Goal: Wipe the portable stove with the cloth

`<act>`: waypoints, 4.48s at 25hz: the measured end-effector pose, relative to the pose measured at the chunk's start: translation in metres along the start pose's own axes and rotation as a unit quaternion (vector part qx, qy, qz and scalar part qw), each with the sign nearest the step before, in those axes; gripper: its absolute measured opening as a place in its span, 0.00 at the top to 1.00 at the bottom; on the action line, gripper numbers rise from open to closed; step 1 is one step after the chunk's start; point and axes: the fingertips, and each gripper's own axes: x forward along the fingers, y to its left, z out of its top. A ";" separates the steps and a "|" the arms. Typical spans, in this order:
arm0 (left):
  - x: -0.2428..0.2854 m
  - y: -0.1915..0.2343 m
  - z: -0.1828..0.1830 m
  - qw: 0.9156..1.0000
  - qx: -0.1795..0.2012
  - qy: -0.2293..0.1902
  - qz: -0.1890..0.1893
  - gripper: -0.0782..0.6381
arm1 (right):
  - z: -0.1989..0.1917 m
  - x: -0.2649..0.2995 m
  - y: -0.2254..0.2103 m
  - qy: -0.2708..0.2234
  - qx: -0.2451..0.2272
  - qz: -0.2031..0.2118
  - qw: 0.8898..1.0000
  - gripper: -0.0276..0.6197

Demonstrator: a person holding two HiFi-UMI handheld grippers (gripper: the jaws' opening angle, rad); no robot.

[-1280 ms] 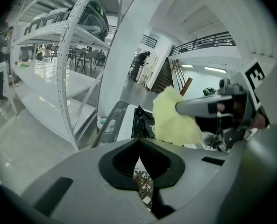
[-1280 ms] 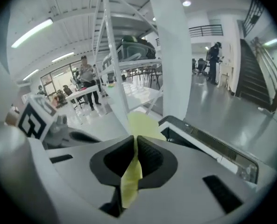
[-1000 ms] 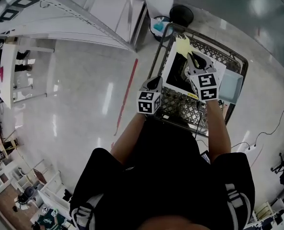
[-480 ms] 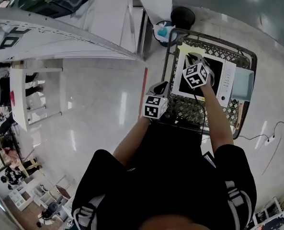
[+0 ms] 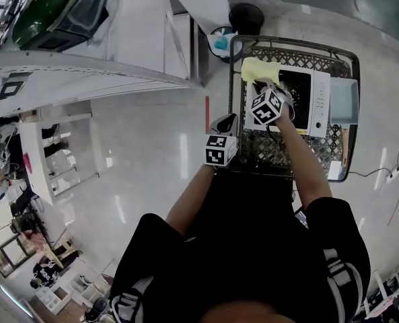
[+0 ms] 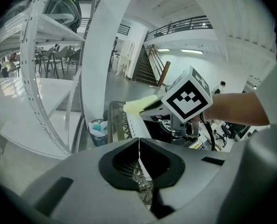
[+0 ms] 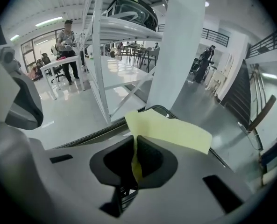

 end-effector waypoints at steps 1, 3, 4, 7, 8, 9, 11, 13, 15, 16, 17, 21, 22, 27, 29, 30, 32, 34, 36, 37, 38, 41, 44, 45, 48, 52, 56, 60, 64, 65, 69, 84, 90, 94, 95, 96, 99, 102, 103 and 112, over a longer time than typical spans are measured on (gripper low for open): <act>0.000 -0.001 -0.001 1.000 -0.002 0.000 0.000 0.86 | -0.001 -0.001 0.002 -0.001 0.000 0.001 1.000 0.92; -0.001 -0.002 -0.005 1.000 -0.007 -0.001 0.002 0.86 | -0.002 -0.002 0.005 -0.004 0.005 0.006 1.000 0.92; -0.002 -0.002 -0.006 1.000 -0.009 -0.002 0.004 0.86 | -0.002 -0.003 0.006 -0.005 0.008 0.008 1.000 0.92; -0.003 -0.001 -0.011 1.000 -0.014 -0.001 0.006 0.86 | -0.004 -0.005 0.010 -0.007 0.013 0.011 1.000 0.92; -0.004 -0.001 -0.013 1.000 -0.014 -0.001 0.007 0.86 | -0.005 -0.006 0.012 -0.008 0.014 0.014 1.000 0.92; -0.005 -0.001 -0.014 1.000 -0.015 -0.001 0.007 0.86 | -0.006 -0.007 0.014 -0.008 0.016 0.016 1.000 0.92; -0.006 -0.001 -0.016 1.000 -0.014 0.000 0.007 0.86 | -0.007 -0.008 0.019 -0.010 0.021 0.022 0.999 0.92; -0.007 0.000 -0.016 1.000 -0.013 0.000 0.007 0.86 | -0.007 -0.011 0.025 -0.012 0.026 0.028 0.999 0.92; -0.008 0.002 -0.016 1.000 -0.012 0.001 0.007 0.86 | -0.008 -0.013 0.031 -0.013 0.032 0.036 0.999 0.92; -0.008 0.002 -0.016 1.000 -0.011 0.001 0.007 0.86 | -0.009 -0.014 0.034 -0.014 0.035 0.039 0.999 0.92; -0.009 0.002 -0.016 1.000 -0.009 0.001 0.007 0.86 | -0.009 -0.015 0.037 -0.014 0.034 0.041 0.998 0.92; -0.012 0.003 -0.016 1.000 -0.011 -0.003 0.011 0.86 | -0.011 -0.019 0.043 -0.015 0.012 0.042 0.999 0.92; -0.013 0.003 -0.016 1.000 -0.013 -0.005 0.012 0.86 | -0.011 -0.019 0.044 -0.014 0.007 0.044 0.999 0.92; -0.018 0.006 -0.020 0.999 -0.028 -0.011 0.022 0.86 | -0.010 -0.024 0.052 -0.007 -0.004 0.073 0.997 0.92; -0.021 0.007 -0.022 0.999 -0.032 -0.012 0.025 0.86 | -0.011 -0.026 0.057 0.003 -0.003 0.083 0.997 0.92; -0.021 0.007 -0.023 0.999 -0.034 -0.013 0.027 0.86 | -0.012 -0.026 0.059 0.010 -0.004 0.087 0.996 0.92; -0.021 0.007 -0.024 0.999 -0.038 -0.014 0.029 0.86 | -0.016 -0.027 0.065 0.023 -0.008 0.095 0.995 0.92; -0.020 0.006 -0.024 0.999 -0.040 -0.015 0.030 0.86 | -0.019 -0.029 0.070 0.031 -0.009 0.101 0.994 0.92; -0.019 0.004 -0.025 0.999 -0.040 -0.014 0.028 0.86 | -0.022 -0.032 0.075 0.035 -0.008 0.106 0.994 0.92; -0.019 0.003 -0.025 0.999 -0.039 -0.013 0.027 0.86 | -0.023 -0.033 0.078 0.036 -0.007 0.108 0.993 0.92; -0.018 0.002 -0.025 0.999 -0.039 -0.012 0.027 0.86 | -0.024 -0.035 0.080 0.036 -0.008 0.110 0.993 0.92; -0.015 0.002 -0.027 0.999 -0.039 -0.009 0.029 0.86 | -0.026 -0.038 0.083 0.035 -0.014 0.105 0.994 0.92; -0.014 0.000 -0.027 0.999 -0.037 -0.007 0.030 0.86 | -0.029 -0.040 0.087 0.037 -0.017 0.103 0.994 0.92; -0.013 0.000 -0.027 0.999 -0.037 -0.007 0.030 0.86 | -0.031 -0.041 0.089 0.037 -0.018 0.104 0.994 0.92; -0.014 -0.002 -0.030 0.999 -0.038 -0.006 0.033 0.86 | -0.033 -0.043 0.094 0.035 -0.021 0.108 0.993 0.92; -0.018 -0.001 -0.038 0.998 -0.040 0.001 0.040 0.86 | -0.035 -0.045 0.108 0.031 -0.019 0.125 0.992 0.92; -0.026 0.001 -0.046 0.998 -0.045 0.003 0.050 0.86 | -0.034 -0.048 0.119 0.022 -0.017 0.135 0.990 0.92; -0.033 0.007 -0.050 0.996 -0.056 0.001 0.064 0.86 | -0.031 -0.048 0.130 0.015 -0.029 0.141 0.989 0.92; -0.038 0.009 -0.055 0.995 -0.065 0.001 0.071 0.86 | -0.029 -0.050 0.140 0.007 -0.029 0.150 0.988 0.92; -0.040 0.010 -0.055 0.995 -0.066 0.001 0.072 0.86 | -0.030 -0.051 0.143 0.007 -0.029 0.156 0.987 0.92; -0.044 0.012 -0.057 0.994 -0.073 -0.006 0.081 0.86 | -0.038 -0.052 0.153 0.011 -0.042 0.159 0.986 0.92; -0.048 -0.001 -0.055 0.994 -0.071 -0.012 0.078 0.86 | -0.069 -0.082 0.170 0.005 -0.062 0.172 0.983 0.92; -0.047 -0.020 -0.055 0.994 -0.069 -0.013 0.080 0.86 | -0.093 -0.089 0.153 0.020 -0.057 0.161 0.985 0.92; -0.048 -0.038 -0.056 0.994 -0.071 -0.015 0.085 0.86 | -0.108 -0.094 0.150 0.026 -0.044 0.173 0.984 0.92; -0.049 -0.043 -0.056 0.994 -0.072 -0.015 0.086 0.86 | -0.111 -0.096 0.150 0.027 -0.038 0.179 0.983 0.92; -0.049 -0.048 -0.056 0.993 -0.072 -0.015 0.088 0.86 | -0.114 -0.097 0.151 0.029 -0.032 0.185 0.982 0.92; -0.049 -0.061 -0.058 0.993 -0.070 -0.017 0.092 0.86 | -0.127 -0.098 0.152 0.036 -0.018 0.195 0.980 0.92; -0.049 -0.075 -0.058 0.993 -0.068 -0.020 0.096 0.86 | -0.136 -0.107 0.149 0.030 -0.019 0.197 0.980 0.92; -0.049 -0.080 -0.058 0.993 -0.068 -0.021 0.098 0.86 | -0.136 -0.112 0.147 0.022 -0.020 0.199 0.980 0.92; -0.051 -0.130 -0.052 0.987 -0.081 -0.051 0.127 0.86 | -0.126 -0.166 0.123 -0.077 -0.006 0.220 0.972 0.92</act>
